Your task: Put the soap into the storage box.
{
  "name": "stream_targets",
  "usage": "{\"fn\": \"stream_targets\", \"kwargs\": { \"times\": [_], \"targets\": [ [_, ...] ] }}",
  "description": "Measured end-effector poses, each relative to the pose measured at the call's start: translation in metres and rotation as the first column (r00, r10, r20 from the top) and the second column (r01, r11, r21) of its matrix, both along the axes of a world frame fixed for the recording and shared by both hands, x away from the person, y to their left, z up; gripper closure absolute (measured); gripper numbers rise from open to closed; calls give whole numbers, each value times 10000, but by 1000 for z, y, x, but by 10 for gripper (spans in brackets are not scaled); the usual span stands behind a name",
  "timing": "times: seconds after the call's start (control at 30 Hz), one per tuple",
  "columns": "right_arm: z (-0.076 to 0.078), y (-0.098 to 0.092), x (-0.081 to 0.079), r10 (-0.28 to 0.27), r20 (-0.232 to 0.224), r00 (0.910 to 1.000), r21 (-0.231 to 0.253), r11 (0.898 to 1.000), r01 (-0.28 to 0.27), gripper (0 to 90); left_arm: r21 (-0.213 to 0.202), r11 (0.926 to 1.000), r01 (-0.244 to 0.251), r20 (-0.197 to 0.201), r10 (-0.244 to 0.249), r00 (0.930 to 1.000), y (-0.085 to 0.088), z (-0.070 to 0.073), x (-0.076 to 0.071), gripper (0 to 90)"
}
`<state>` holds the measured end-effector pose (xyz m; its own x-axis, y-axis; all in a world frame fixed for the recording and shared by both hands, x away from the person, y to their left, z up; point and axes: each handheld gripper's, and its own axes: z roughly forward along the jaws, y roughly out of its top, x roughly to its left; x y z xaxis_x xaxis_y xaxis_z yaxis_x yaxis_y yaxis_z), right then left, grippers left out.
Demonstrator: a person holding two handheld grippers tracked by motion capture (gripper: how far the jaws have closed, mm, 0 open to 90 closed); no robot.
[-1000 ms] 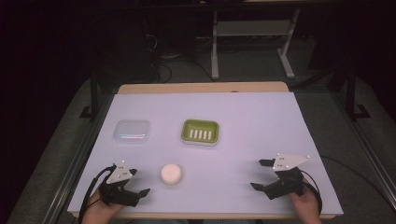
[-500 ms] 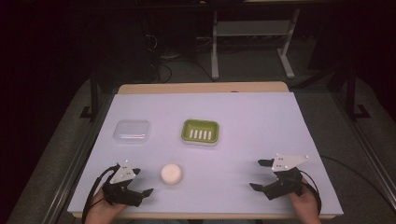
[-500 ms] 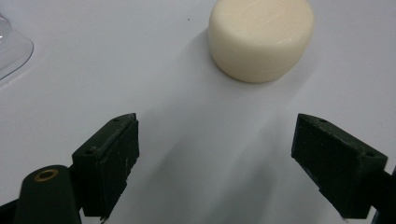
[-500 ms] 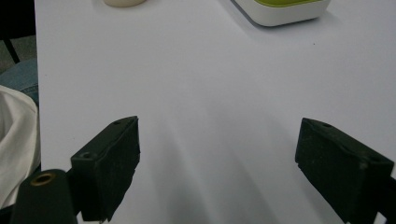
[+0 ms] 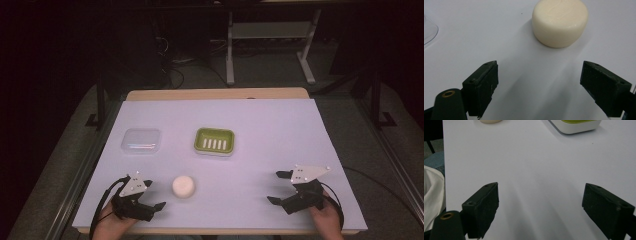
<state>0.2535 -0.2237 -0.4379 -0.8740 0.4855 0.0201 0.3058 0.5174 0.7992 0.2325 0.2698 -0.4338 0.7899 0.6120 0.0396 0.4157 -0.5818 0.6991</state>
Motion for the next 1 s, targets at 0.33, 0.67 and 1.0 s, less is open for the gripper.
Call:
{"fn": "stream_targets", "kwargs": {
  "times": [0.33,0.67,1.0],
  "targets": [
    [1,1,0,38,2,10000,-10,10000,-38,131,70,9999,80,7,-80,10000,-1,0,1,147],
    [1,1,0,29,-15,10000,6,10000,-29,131,50,9999,165,117,-166,9998,-5,3,1,147],
    [0,0,0,-44,-28,10000,13,10000,44,131,61,9988,483,-48,-483,9988,-11,9,2,145]
  ]
}}
